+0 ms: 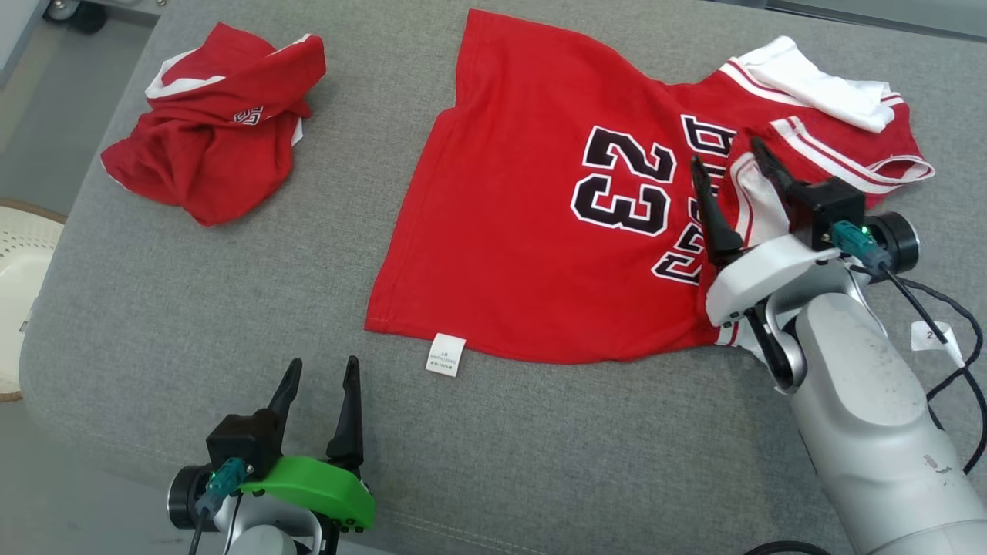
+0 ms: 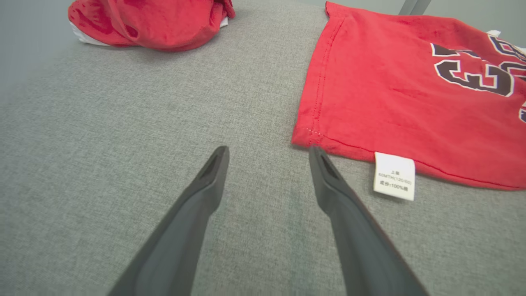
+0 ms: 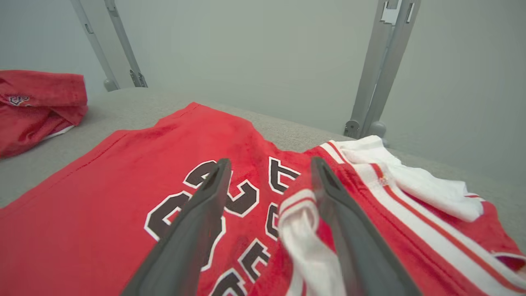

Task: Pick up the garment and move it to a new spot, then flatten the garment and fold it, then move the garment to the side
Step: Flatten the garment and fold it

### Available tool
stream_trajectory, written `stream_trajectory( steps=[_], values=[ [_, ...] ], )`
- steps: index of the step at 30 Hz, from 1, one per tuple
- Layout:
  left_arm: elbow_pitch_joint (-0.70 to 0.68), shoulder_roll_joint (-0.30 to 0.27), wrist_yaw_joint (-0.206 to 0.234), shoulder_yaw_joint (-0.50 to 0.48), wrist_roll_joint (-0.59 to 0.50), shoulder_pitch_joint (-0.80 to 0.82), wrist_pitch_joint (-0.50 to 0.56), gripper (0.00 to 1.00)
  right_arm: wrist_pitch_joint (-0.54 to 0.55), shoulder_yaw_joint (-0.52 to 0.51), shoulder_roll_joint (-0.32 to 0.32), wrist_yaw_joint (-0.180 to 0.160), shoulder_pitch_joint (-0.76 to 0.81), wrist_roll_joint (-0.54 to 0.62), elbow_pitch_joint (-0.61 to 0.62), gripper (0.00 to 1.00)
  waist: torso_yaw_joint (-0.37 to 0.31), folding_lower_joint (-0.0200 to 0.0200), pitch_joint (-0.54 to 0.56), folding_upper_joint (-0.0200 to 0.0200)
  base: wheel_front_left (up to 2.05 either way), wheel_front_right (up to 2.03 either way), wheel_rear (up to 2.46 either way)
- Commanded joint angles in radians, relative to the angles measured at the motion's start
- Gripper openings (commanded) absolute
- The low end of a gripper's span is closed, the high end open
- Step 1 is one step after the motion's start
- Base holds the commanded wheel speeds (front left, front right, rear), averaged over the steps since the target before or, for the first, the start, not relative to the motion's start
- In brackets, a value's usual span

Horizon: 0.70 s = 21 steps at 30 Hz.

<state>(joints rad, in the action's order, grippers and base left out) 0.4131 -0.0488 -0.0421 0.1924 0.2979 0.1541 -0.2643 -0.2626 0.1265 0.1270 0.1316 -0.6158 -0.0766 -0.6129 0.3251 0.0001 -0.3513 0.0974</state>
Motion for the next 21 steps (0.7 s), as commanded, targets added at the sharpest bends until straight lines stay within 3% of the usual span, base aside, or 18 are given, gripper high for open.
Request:
stream_trajectory(
  steps=[1, 13, 21],
  values=[
    [0.003, -0.003, 0.007, -0.006, -0.003, -0.004, 0.0, 1.0, -0.002, 0.006, 0.005, -0.002, 0.006, -0.016, -0.005, 1.0, -0.001, -0.0001, 0.004, 0.0001, 0.0, 0.0, 0.0],
    [-0.001, -0.004, -0.009, -0.04, -0.031, -0.027, 0.0, 1.0, -0.002, -0.032, 0.023, -0.002, 0.251, -0.089, 0.139, 1.0, -0.145, -0.0001, 0.081, 0.0001, 0.0, 0.0, 0.0],
    [0.001, -0.004, -0.014, -0.024, -0.03, -0.032, 0.0, 1.0, -0.002, -0.064, 0.024, -0.002, 0.356, -0.086, 0.155, 1.0, -0.179, -0.0001, 0.091, 0.0001, 0.0, 0.0, 0.0]
  ],
)
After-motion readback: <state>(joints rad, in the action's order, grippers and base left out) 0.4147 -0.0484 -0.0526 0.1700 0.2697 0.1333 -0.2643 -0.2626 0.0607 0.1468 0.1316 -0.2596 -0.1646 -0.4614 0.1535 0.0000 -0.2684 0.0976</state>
